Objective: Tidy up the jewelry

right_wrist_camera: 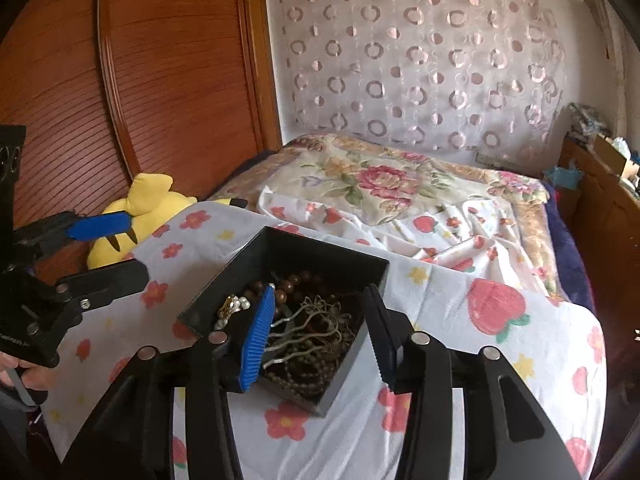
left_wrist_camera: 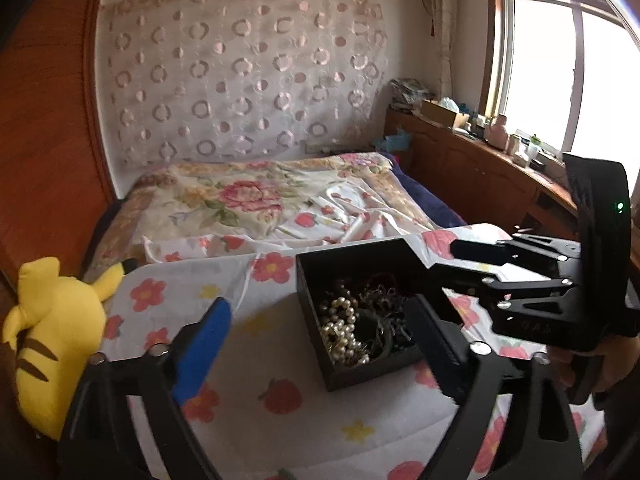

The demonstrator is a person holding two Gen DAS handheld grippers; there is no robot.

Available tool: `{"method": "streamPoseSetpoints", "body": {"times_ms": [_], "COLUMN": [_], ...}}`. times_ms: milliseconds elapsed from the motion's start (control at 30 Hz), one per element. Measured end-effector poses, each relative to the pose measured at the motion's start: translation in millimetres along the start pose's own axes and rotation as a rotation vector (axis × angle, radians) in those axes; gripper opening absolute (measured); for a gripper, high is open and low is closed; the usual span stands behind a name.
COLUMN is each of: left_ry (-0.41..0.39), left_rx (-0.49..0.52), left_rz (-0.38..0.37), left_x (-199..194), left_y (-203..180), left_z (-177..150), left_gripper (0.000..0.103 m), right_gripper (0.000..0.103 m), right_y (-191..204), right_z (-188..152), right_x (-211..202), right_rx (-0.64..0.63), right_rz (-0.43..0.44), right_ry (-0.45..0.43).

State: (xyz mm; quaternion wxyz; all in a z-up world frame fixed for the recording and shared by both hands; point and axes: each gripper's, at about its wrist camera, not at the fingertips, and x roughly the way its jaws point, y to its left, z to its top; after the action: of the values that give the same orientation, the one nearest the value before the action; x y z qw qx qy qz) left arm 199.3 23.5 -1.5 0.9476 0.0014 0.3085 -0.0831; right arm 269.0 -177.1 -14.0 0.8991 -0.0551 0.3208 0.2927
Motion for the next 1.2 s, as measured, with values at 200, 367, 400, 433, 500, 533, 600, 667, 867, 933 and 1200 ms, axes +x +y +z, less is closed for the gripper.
{"method": "streamPoseSetpoints", "body": {"times_ms": [200,367,400,433,500,533,600,667,867,933,1200], "left_ry": [-0.027,-0.050,-0.056,-0.064,-0.072,-0.073,-0.076,-0.081,-0.108,-0.117,-0.126], "left_rx": [-0.010,0.005,0.004,0.002,0.003,0.003,-0.002,-0.016,-0.016,-0.021,-0.013], "left_rz": [0.038,0.076,0.079,0.081,0.085,0.087,0.093,0.085,0.105,0.102,0.111], "left_x": [-20,-41,-46,-52,-60,-63,-71,-79,-101,-106,-112], "left_y": [-6,-18,-20,-22,-27,-29,-32,-34,-42,-44,-51], "left_z": [-18,-36,-40,-45,-51,-54,-61,-67,-82,-86,-91], "left_gripper": [0.095,0.095,0.095,0.095,0.095,0.095,0.095,0.095,0.095,0.095,0.095], "right_gripper": [0.091,0.100,0.100,0.100,0.100,0.101,0.101,0.101,0.101,0.101,0.100], "right_y": [1,4,5,7,12,15,17,22,32,34,42], "right_z": [-18,-35,-38,-42,-52,-57,-64,-75,-101,-108,-123], "right_x": [-26,-53,-60,-66,-81,-91,-105,-123,-157,-163,-171], "right_rx": [0.017,0.057,0.065,0.070,0.085,0.093,0.108,0.124,0.136,0.144,0.143], "right_rz": [-0.033,-0.077,-0.082,-0.084,-0.094,-0.109,-0.128,-0.137,-0.186,-0.195,-0.233], "right_ry": [-0.054,-0.106,-0.113,-0.122,-0.144,-0.157,-0.177,-0.211,-0.264,-0.270,-0.279]}}
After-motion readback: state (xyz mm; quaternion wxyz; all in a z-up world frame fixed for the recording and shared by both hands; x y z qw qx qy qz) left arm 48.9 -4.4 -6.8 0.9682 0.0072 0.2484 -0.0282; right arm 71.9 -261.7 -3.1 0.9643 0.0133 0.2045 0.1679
